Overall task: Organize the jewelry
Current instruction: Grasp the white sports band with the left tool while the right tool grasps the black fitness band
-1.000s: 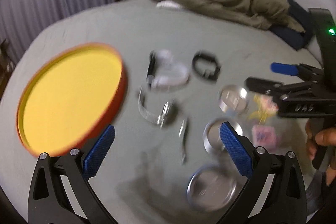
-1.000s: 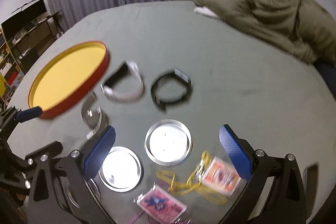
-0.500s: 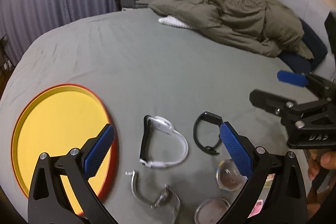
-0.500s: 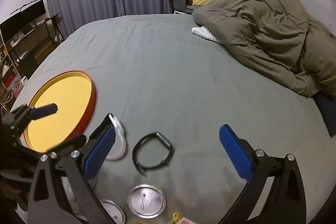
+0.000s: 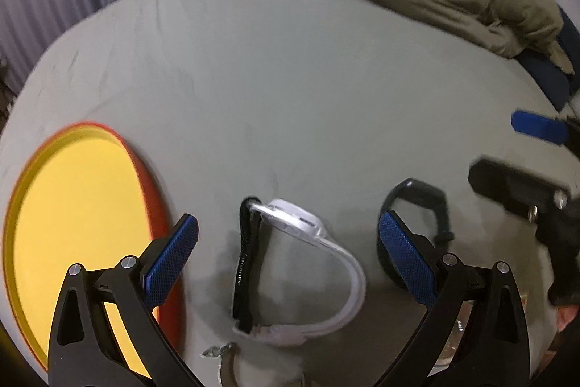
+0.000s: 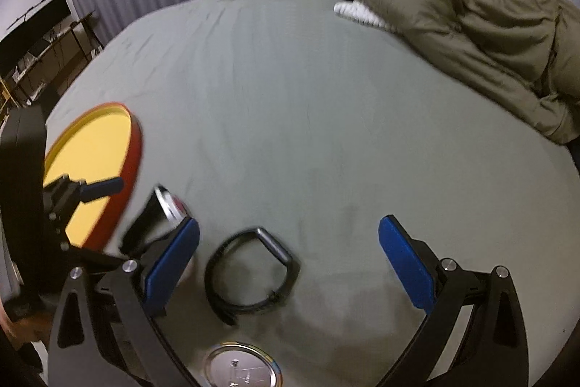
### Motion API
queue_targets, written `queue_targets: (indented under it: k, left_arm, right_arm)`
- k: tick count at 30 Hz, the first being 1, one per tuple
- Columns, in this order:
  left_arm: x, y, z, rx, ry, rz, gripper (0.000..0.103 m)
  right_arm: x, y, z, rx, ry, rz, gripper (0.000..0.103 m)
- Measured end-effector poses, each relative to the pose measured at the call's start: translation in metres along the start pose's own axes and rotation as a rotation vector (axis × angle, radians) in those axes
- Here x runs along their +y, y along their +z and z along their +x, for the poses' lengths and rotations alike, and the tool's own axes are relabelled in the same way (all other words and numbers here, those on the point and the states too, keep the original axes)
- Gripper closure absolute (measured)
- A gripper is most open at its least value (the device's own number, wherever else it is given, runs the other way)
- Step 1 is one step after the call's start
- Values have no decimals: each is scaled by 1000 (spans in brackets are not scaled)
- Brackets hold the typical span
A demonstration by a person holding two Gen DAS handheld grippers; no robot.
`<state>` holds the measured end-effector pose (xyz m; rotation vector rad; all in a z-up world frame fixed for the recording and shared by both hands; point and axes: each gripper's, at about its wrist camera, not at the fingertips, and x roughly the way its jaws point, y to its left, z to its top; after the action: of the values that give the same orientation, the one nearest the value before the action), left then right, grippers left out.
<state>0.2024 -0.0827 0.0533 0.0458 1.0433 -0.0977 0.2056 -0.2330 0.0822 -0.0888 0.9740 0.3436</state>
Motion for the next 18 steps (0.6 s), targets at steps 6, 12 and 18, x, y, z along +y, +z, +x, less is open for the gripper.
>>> queue_targets:
  k: [6, 12, 18]
  left_arm:
    - [1, -13, 23, 69, -3, 8, 6]
    - [0, -16, 33, 111, 5, 26, 15]
    - [2, -11, 29, 124, -27, 30, 35]
  right_arm:
    - [-5, -25, 30, 72, -13, -30, 8]
    - [-4, -33, 43, 88, 20, -17, 18]
    - [-5, -40, 57, 115, 2, -6, 39]
